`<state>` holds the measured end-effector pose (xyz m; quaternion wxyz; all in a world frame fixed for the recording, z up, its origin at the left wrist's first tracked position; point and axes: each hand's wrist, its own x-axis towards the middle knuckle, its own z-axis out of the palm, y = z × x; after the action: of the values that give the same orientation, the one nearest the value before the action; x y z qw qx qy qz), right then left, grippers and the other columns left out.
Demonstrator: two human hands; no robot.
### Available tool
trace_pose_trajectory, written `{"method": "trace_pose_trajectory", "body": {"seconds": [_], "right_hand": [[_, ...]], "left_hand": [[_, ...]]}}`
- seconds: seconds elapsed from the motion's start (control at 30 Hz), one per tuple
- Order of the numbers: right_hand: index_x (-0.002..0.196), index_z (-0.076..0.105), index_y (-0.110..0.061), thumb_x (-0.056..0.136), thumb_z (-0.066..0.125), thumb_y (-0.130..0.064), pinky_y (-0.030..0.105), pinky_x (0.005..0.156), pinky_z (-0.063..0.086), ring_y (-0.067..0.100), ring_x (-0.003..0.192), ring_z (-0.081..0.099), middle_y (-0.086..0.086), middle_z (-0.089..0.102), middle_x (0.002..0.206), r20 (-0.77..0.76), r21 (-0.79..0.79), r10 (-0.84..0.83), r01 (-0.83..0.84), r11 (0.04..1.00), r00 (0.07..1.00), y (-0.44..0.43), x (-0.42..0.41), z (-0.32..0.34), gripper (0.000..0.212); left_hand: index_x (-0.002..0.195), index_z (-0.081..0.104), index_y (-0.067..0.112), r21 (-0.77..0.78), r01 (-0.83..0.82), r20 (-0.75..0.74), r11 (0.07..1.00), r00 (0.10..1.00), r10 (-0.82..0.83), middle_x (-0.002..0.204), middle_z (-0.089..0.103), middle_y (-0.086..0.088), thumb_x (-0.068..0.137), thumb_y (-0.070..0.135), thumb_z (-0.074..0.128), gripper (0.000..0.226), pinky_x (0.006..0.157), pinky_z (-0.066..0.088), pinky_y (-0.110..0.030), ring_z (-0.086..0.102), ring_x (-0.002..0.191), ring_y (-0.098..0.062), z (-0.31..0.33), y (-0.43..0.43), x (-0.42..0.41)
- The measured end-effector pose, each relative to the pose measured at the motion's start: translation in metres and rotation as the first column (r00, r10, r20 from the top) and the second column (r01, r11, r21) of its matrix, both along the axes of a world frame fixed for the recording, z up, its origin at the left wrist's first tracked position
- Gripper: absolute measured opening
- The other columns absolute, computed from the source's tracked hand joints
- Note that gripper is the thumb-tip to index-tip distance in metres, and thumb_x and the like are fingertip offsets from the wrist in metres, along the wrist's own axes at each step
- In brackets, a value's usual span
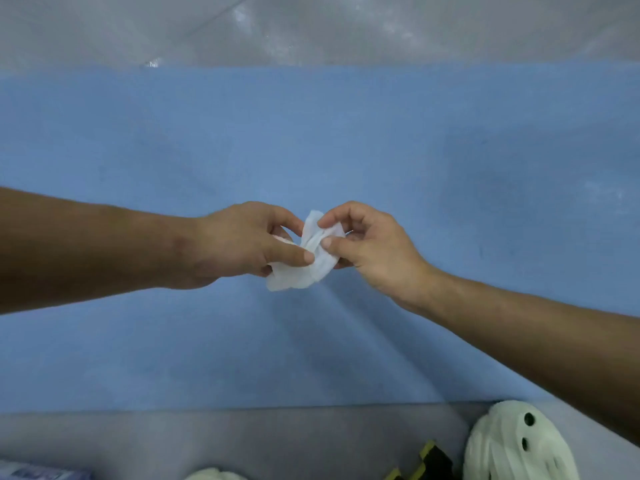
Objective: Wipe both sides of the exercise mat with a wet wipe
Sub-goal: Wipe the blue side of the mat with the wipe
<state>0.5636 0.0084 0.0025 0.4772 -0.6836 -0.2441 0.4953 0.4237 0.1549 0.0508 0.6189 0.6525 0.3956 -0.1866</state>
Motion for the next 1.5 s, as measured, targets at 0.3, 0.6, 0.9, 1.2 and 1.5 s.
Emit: {"method": "trace_pose_trajectory", "body": {"seconds": [0.3,0.6,0.9,1.2,1.5], "right_hand": [[0.113,0.063,-0.03,0.096,0.069,-0.032,0.029,0.071,0.056,0.006,0.076,0.07,-0.012,0.073,0.092,0.273,-0.517,0.653,-0.464,0.719,0.707,-0.033,0.081,0.007,0.018],[0.128,0.055,-0.034,0.102,0.057,-0.042,0.031,0.094,0.05,0.006,0.098,0.061,-0.021,0.066,0.112,0.236,-0.766,0.926,-0.529,0.364,0.294,-0.057,0.12,0.033,0.027],[0.157,0.042,-0.02,0.101,0.037,-0.049,0.047,0.109,0.045,0.03,0.139,0.045,0.005,0.043,0.155,0.708,-0.63,0.705,-0.407,0.661,0.048,-0.097,0.114,-0.072,0.063],[0.164,0.028,-0.028,0.1,0.022,-0.068,0.052,0.115,0.04,0.029,0.154,0.028,0.005,0.027,0.169,0.694,-0.674,0.704,-0.206,0.709,0.153,-0.171,0.158,-0.081,0.075],[0.166,0.02,-0.026,0.106,0.025,-0.058,0.049,0.124,0.025,0.025,0.159,0.017,0.002,0.015,0.174,0.79,-0.586,0.589,-0.075,0.807,0.169,-0.195,0.151,-0.104,0.069]], "left_hand": [[0.126,0.066,0.03,0.632,0.141,-0.038,0.762,0.988,-0.151,0.11,0.056,0.0,0.105,0.018,0.042,0.034,0.08,0.046,-0.033,0.058,0.1,-0.021,-0.087,-0.034,0.002],[0.156,0.042,0.027,0.871,0.394,-0.147,0.292,0.778,-0.611,0.171,0.023,-0.006,0.104,0.037,0.034,0.054,0.121,0.02,-0.051,0.016,0.158,-0.034,-0.153,-0.146,-0.057],[0.157,0.037,0.032,0.897,0.412,-0.128,0.16,0.587,-0.799,0.171,0.018,-0.009,0.1,0.042,0.046,0.059,0.123,0.019,-0.047,0.013,0.158,-0.033,-0.166,-0.191,-0.053],[0.163,0.026,0.017,0.916,0.32,-0.125,0.243,0.803,-0.583,0.171,0.02,0.001,0.108,0.038,0.028,0.059,0.126,0.019,-0.04,0.016,0.159,-0.021,-0.17,-0.083,-0.026],[0.16,0.036,0.019,0.926,0.31,-0.089,0.215,0.733,-0.675,0.171,0.021,-0.003,0.106,0.036,0.033,0.057,0.127,0.016,-0.045,0.014,0.159,-0.029,-0.17,-0.15,0.031]]}}
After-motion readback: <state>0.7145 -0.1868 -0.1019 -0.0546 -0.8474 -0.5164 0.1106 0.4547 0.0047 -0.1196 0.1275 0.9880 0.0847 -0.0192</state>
